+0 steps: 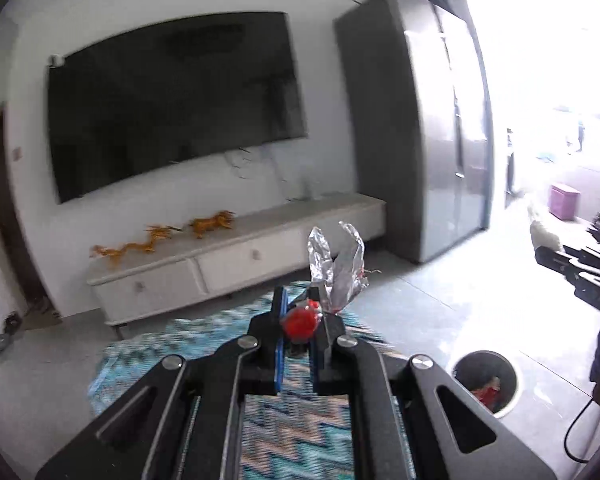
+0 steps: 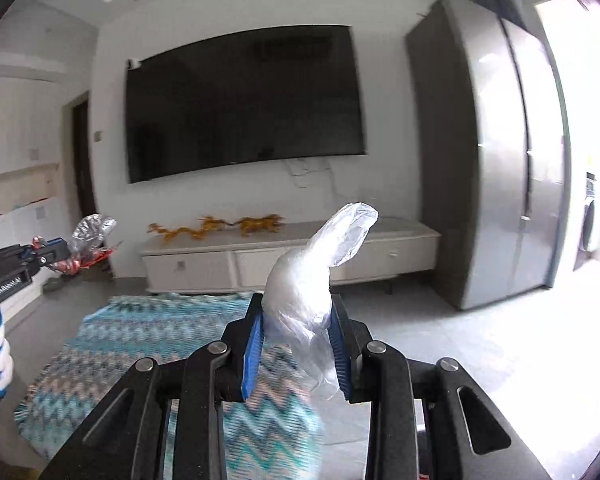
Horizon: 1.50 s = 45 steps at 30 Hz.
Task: Collect trash
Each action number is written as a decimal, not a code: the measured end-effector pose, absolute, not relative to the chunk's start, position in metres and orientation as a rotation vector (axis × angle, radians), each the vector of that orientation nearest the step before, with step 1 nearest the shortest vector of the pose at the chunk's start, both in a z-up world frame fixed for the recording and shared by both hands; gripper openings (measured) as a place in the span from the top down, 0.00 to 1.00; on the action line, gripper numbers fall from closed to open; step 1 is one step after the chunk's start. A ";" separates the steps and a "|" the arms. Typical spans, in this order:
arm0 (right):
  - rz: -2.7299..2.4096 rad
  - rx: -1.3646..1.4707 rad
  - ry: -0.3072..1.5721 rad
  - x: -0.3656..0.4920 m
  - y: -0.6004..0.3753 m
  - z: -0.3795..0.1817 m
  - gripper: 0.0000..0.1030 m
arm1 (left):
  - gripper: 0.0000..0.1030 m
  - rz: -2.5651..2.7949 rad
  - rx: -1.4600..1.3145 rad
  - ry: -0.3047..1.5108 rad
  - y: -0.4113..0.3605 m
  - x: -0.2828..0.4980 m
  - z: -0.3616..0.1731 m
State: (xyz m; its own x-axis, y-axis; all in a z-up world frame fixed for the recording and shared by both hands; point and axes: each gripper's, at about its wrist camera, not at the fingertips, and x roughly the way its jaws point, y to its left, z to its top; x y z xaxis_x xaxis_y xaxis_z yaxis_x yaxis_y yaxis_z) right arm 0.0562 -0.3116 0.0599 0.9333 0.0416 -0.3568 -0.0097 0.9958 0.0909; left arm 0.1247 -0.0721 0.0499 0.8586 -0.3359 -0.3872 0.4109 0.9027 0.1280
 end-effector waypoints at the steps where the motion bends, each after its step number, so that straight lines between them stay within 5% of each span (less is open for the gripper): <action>1: 0.001 0.096 0.376 0.055 -0.323 0.055 0.72 | 0.92 -0.424 0.213 0.382 -0.084 0.128 0.048; 14: -0.208 0.310 0.676 0.062 -0.457 -0.093 0.72 | 0.91 -0.829 0.310 0.824 -0.314 0.180 -0.067; 28: -0.259 0.461 0.941 0.086 -0.517 -0.242 0.72 | 0.91 -0.873 0.326 1.115 -0.420 0.202 -0.192; 31: -0.261 0.468 0.981 0.090 -0.518 -0.259 0.71 | 0.81 -0.887 0.306 1.168 -0.427 0.211 -0.206; 34: -0.282 0.459 1.009 0.092 -0.520 -0.268 0.70 | 0.58 -0.888 0.273 1.181 -0.426 0.217 -0.209; 39: -0.319 0.450 1.021 0.090 -0.522 -0.266 0.46 | 0.55 -0.905 0.267 1.155 -0.421 0.213 -0.199; 45: -0.361 0.424 0.979 0.091 -0.515 -0.242 0.28 | 0.55 -0.879 0.278 1.057 -0.399 0.209 -0.172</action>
